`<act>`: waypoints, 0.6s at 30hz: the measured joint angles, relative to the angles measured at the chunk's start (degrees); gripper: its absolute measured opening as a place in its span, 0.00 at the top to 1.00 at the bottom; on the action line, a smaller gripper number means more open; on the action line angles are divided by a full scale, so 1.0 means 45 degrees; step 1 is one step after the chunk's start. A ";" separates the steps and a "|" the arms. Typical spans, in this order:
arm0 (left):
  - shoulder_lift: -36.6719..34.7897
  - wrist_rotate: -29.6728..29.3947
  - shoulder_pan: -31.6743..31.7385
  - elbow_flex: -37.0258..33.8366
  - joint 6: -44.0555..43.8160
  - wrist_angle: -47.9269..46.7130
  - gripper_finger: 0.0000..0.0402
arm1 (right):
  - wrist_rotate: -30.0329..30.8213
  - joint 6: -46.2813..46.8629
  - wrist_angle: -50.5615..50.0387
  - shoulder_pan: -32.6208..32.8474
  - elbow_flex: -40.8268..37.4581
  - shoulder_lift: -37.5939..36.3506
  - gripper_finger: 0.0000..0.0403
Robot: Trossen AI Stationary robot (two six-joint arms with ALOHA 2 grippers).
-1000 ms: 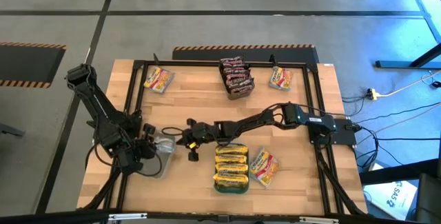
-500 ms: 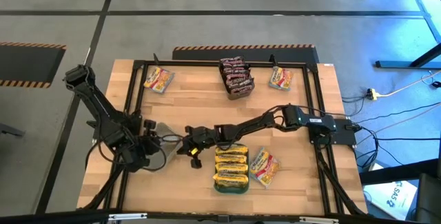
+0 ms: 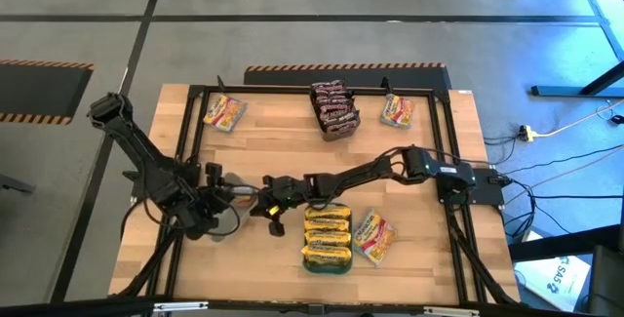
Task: Sort Maruchan noodles
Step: Put the blue noodle pack into the white bin
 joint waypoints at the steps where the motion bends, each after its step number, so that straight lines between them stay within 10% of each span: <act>1: 0.0000 -0.0152 0.0062 0.0000 0.0005 0.0005 0.58 | 0.0000 0.0098 0.0009 0.0000 0.0000 -0.0044 0.94; 18: -0.0005 0.0034 0.0383 0.1693 -0.0090 -0.0136 0.58 | 0.0704 0.0371 -0.3398 0.0010 0.0000 -0.1784 0.94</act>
